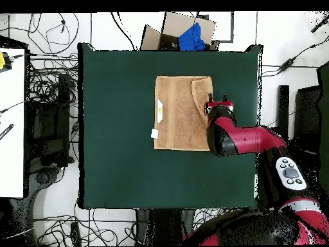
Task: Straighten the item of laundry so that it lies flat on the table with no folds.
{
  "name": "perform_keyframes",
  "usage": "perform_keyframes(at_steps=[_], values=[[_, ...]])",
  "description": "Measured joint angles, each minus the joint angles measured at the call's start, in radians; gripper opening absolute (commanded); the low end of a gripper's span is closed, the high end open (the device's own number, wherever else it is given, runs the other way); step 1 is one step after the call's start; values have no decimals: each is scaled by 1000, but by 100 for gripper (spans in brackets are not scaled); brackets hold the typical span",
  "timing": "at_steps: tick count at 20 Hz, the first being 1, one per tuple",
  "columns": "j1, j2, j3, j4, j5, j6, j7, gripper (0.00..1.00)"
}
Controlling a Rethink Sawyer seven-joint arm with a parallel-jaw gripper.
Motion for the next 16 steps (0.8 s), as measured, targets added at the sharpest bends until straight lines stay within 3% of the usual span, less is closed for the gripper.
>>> perform_keyframes(at_steps=[9,16], values=[[-19,114,34,-112,2,61,0,100],[-22,126,43,-128,29,68,0,100]])
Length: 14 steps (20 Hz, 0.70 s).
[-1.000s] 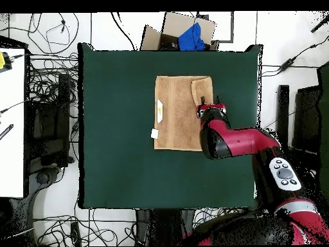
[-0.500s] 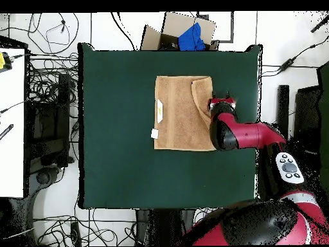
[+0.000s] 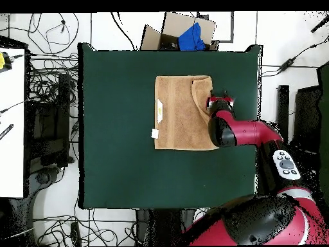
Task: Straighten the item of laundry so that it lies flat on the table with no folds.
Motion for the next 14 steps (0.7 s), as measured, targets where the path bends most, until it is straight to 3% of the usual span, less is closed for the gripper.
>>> perform_keyframes(at_steps=[14], values=[[2,-9,4,2,89,85,0,100]])
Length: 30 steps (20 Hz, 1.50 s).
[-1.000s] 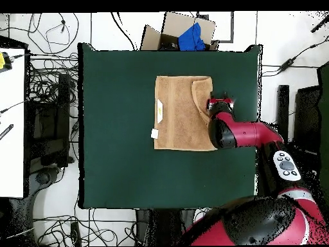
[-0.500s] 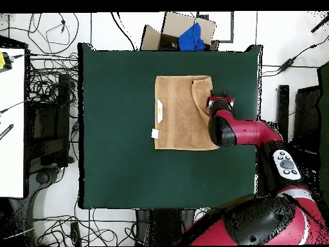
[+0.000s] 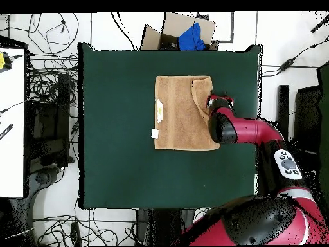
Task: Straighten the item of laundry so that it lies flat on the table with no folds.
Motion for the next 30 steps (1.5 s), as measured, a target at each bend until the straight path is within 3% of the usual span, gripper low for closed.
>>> perform_keyframes(at_steps=[16,30], values=[[10,-45,7,16,46,102,0,100],[75,-51,4,7,99,265,0,100]])
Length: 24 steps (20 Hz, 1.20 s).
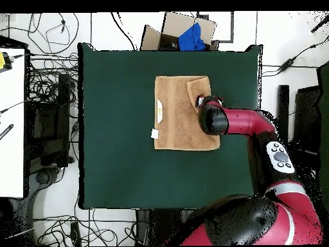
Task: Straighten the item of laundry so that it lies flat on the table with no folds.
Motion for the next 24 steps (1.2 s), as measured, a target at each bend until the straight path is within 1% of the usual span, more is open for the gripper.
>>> perform_keyframes(at_steps=[9,12,18,20,21,24], values=[[49,1,-16,-48,26,97,0,100],[78,11,-29,-85,49,132,0,100],[129,43,-73,-149,98,147,0,100],[136,46,-83,-154,112,147,0,100],[142,49,-95,-156,134,147,0,100],[145,50,-103,-156,152,147,0,100]])
